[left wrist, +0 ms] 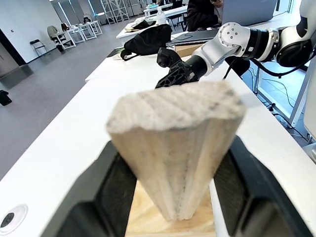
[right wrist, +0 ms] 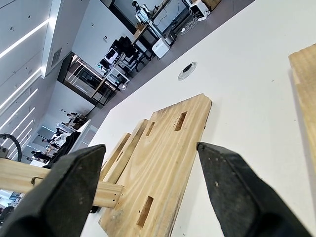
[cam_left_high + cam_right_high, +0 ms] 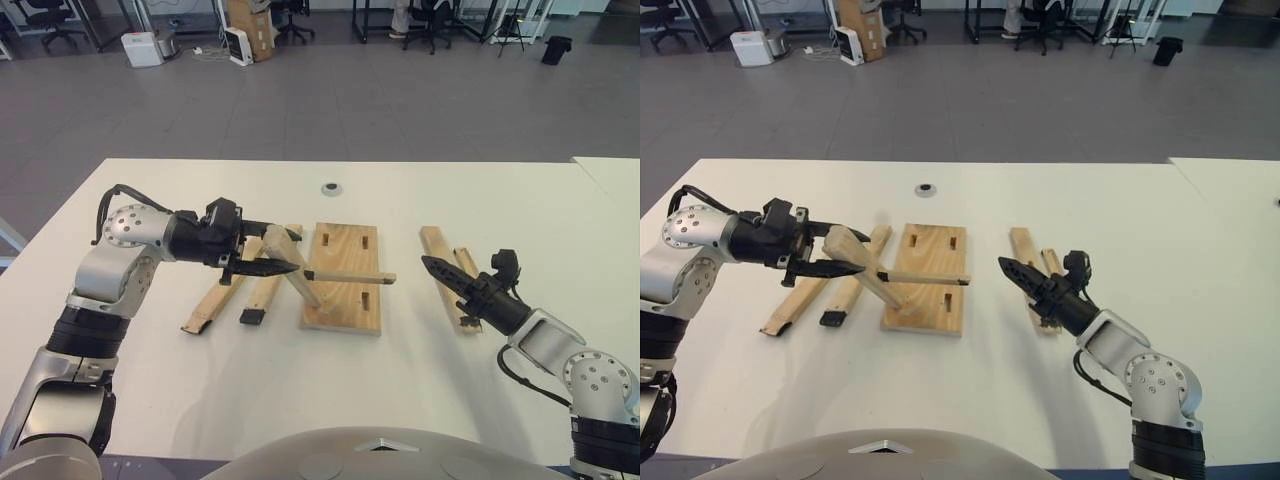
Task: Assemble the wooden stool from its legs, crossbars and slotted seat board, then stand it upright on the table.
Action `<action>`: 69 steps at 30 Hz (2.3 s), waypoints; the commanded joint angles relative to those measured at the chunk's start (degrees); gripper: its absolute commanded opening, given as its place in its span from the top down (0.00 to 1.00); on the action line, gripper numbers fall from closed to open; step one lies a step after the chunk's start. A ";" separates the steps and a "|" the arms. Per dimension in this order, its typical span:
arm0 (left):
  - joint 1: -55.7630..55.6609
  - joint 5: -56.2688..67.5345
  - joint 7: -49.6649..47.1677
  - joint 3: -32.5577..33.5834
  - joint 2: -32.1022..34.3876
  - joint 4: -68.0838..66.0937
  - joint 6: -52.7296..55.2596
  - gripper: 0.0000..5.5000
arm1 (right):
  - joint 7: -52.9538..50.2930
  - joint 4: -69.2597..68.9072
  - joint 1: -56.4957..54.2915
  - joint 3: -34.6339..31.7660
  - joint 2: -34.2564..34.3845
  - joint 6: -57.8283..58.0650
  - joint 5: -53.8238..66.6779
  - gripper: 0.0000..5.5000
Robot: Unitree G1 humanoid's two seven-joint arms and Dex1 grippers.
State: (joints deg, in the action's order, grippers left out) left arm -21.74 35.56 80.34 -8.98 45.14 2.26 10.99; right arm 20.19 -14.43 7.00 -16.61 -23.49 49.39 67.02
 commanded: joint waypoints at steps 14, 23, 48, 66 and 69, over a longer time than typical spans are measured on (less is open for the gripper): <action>4.09 -22.59 -15.40 -11.62 0.84 -6.01 9.83 0.30 | 1.47 -1.74 -0.02 3.33 1.84 -2.60 -6.41 0.37; 10.28 -24.31 -32.37 -3.97 -7.03 -1.10 16.80 0.30 | 1.83 -4.17 3.75 6.50 4.11 -3.03 -9.52 0.37; 27.57 -26.51 -58.60 4.00 -20.21 11.45 28.23 0.30 | 1.87 -4.70 7.68 8.80 9.70 -5.43 -12.97 0.37; 19.76 -23.33 -57.59 6.42 -22.91 5.07 28.50 0.62 | -0.29 0.89 5.97 3.80 9.96 -6.32 -14.41 0.37; 10.44 -23.56 -55.38 8.93 -20.09 0.23 25.16 0.62 | -0.37 2.46 3.69 0.35 8.47 -6.65 -13.65 0.37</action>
State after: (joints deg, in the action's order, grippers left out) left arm -4.57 12.24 23.55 -1.80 22.87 4.93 38.32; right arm 20.57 -12.99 12.93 -13.89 -13.67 43.23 53.46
